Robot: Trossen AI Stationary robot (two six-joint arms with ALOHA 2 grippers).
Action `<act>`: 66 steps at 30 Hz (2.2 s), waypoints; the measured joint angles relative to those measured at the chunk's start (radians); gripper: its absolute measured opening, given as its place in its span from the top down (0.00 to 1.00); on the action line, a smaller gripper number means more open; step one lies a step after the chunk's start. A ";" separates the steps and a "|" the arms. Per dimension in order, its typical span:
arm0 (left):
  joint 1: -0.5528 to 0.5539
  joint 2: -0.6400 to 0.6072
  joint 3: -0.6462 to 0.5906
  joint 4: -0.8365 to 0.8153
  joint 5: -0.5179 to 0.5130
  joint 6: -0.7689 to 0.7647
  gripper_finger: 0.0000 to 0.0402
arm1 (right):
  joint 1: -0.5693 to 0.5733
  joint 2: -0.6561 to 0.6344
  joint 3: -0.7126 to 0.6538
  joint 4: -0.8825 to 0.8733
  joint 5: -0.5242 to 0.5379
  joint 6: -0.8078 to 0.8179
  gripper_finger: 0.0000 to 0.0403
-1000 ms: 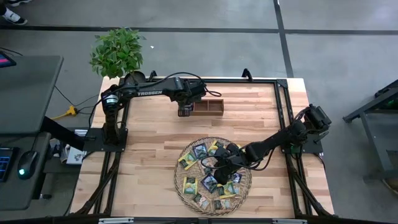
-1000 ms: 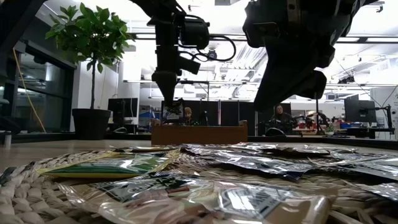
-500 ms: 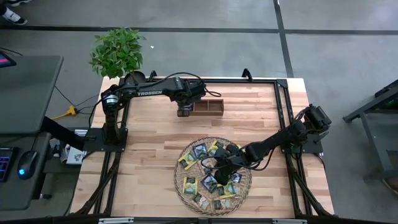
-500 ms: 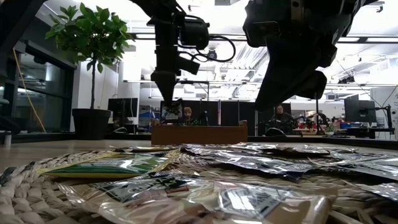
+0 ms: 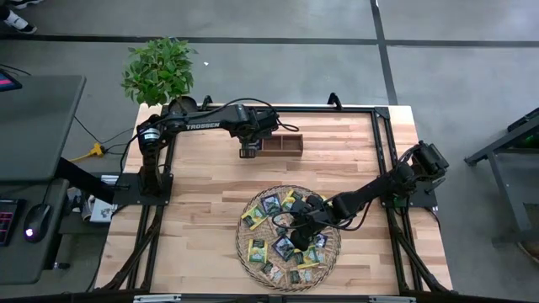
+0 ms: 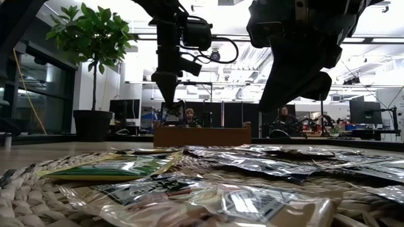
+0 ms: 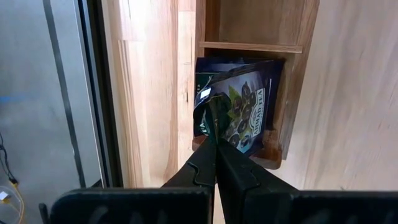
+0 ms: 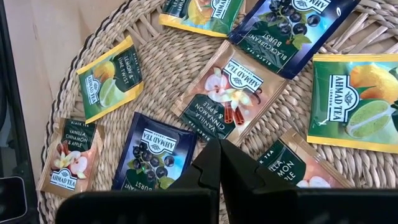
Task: Pick & Place Tea
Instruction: Put the purple tea bag in the left section of the wooden organizer
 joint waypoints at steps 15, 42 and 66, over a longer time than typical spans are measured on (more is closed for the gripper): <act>0.000 0.000 0.000 0.005 0.000 0.000 1.00 | 0.000 0.000 0.000 0.000 -0.008 0.000 1.00; -0.009 -0.003 0.000 0.015 -0.016 -0.075 0.73 | 0.003 0.000 0.000 -0.001 -0.023 -0.040 1.00; -0.410 -0.068 0.000 -0.062 0.071 -0.623 0.73 | 0.118 0.000 0.000 -0.047 -0.026 -0.087 1.00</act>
